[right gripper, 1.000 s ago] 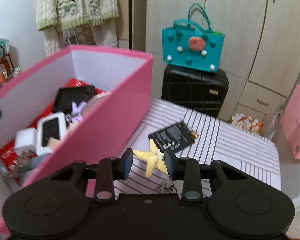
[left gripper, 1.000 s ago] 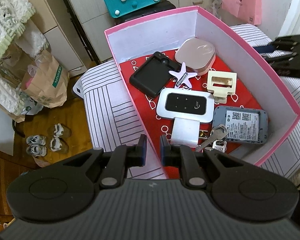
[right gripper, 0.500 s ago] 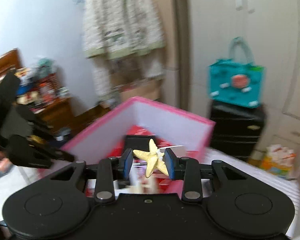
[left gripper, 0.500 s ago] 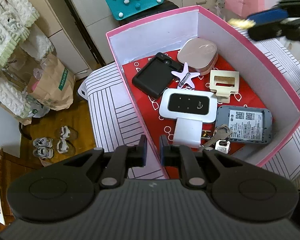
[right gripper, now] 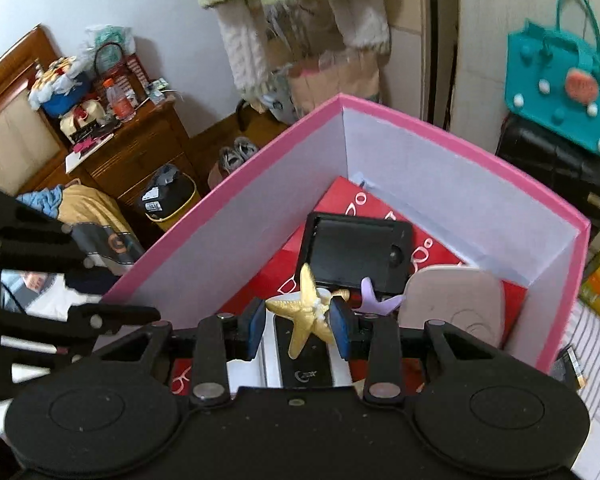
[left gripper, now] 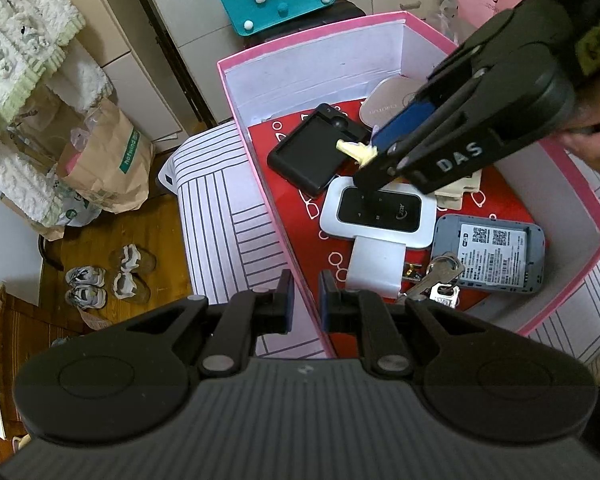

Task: Organize rigid objects
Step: 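Drop the yellow starfish into the pink box and open the right gripper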

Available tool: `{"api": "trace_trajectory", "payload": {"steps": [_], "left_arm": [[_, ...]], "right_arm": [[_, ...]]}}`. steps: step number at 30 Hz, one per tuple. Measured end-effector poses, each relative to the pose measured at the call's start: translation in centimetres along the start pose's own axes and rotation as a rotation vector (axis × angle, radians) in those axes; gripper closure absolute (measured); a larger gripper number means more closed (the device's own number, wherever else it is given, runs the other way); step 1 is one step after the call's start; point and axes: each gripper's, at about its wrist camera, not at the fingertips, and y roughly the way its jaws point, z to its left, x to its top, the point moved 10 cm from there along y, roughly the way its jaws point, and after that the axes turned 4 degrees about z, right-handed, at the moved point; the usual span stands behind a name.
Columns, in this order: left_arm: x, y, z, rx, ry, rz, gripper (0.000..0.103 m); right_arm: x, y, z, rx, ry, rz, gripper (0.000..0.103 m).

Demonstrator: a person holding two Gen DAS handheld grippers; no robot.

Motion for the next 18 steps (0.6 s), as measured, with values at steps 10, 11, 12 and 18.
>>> {"api": "trace_trajectory", "payload": {"steps": [10, 11, 12, 18], "left_arm": [[-0.1, 0.0, 0.1, -0.008, -0.006, -0.003, 0.091], [-0.1, 0.0, 0.2, -0.008, -0.005, -0.004, 0.091], [-0.1, 0.0, 0.2, -0.009, -0.004, -0.004, 0.091], [-0.1, -0.1, 0.2, -0.008, -0.004, -0.010, 0.091]], "right_arm": [[-1.8, -5.6, -2.5, 0.021, 0.108, -0.126, 0.058], [-2.2, -6.6, -2.9, 0.012, 0.119, -0.148, 0.058], [-2.6, -7.5, -3.3, -0.001, 0.128, -0.168, 0.058], [-5.8, -12.4, -6.1, -0.084, 0.194, -0.254, 0.054]]}}
